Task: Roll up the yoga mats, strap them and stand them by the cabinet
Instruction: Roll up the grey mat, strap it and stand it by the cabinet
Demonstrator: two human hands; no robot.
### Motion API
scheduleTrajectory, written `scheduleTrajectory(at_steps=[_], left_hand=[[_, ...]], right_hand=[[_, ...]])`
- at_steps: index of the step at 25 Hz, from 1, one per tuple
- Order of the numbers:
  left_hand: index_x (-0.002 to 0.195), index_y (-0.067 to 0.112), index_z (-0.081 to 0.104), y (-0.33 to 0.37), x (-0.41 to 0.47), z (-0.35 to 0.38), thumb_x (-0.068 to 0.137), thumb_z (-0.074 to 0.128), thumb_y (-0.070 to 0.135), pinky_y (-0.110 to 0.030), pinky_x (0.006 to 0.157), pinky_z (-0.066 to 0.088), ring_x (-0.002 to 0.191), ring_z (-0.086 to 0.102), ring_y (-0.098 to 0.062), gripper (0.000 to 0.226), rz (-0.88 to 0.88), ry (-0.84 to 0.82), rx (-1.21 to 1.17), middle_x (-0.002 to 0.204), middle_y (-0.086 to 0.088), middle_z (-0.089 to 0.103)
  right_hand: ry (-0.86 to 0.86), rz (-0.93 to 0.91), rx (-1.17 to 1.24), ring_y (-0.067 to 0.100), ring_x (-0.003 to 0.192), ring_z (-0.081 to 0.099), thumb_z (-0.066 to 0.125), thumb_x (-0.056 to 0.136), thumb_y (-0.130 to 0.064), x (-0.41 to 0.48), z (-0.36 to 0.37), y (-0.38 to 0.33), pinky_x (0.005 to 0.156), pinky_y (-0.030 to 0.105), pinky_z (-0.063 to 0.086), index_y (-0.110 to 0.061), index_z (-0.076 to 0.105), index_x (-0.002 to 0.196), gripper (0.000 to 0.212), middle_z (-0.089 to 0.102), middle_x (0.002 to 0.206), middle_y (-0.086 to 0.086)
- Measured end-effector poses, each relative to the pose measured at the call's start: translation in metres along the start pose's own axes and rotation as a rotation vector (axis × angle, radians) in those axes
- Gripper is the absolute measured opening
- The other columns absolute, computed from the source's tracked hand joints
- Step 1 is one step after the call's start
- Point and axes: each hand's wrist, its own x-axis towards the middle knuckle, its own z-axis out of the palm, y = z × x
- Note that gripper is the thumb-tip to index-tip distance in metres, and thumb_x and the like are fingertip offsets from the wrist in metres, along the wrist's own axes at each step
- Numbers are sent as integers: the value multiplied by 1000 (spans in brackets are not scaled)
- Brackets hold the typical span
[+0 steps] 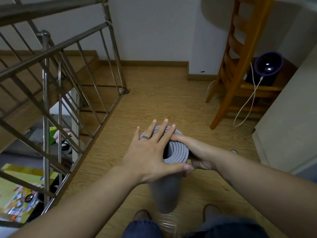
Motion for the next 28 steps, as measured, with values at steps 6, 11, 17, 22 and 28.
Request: scheduleTrajectory(at_steps=[6, 11, 17, 22, 28], left_hand=[[148, 39, -14, -15, 49, -10, 56, 20, 98, -50, 117, 4, 147, -11, -18, 114, -70, -130, -22, 159, 12, -15], [149, 34, -15, -5, 38, -1, 58, 14, 96, -46, 118, 6, 146, -14, -19, 114, -6, -21, -5, 158, 5, -21], [151, 35, 5, -5, 13, 5, 66, 22, 90, -38, 113, 19, 144, 6, -10, 103, 61, 134, -70, 157, 15, 10], [139, 24, 34, 24, -5, 6, 68, 37, 85, -46, 118, 5, 146, 12, -16, 94, 144, 173, -155, 153, 6, 25], [131, 13, 45, 77, -57, 3, 74, 37, 82, -67, 107, -15, 141, 13, -27, 90, 52, 48, 242, 139, -7, 30]], right_hand=[[72, -59, -3, 30, 111, 58, 60, 85, -23, 14, -12, -17, 87, 60, 49, -41, 53, 108, 30, 62, 117, 5], [111, -58, -9, 30, 86, 65, 62, 82, -14, 17, -11, -13, 64, 47, 53, -38, 54, 111, 38, 66, 96, 8], [80, -174, 113, 17, 58, 61, 51, 83, 4, -2, 0, 8, 45, 27, 41, -29, 58, 102, 39, 63, 72, 4], [144, -184, 221, 17, 60, 65, 55, 78, 0, -28, 0, 29, 45, 26, 46, -21, 57, 110, 38, 67, 70, 3], [238, -125, 200, 31, 86, 64, 61, 52, -22, -62, 15, 54, 67, 42, 50, -21, 55, 114, 62, 66, 90, 11]])
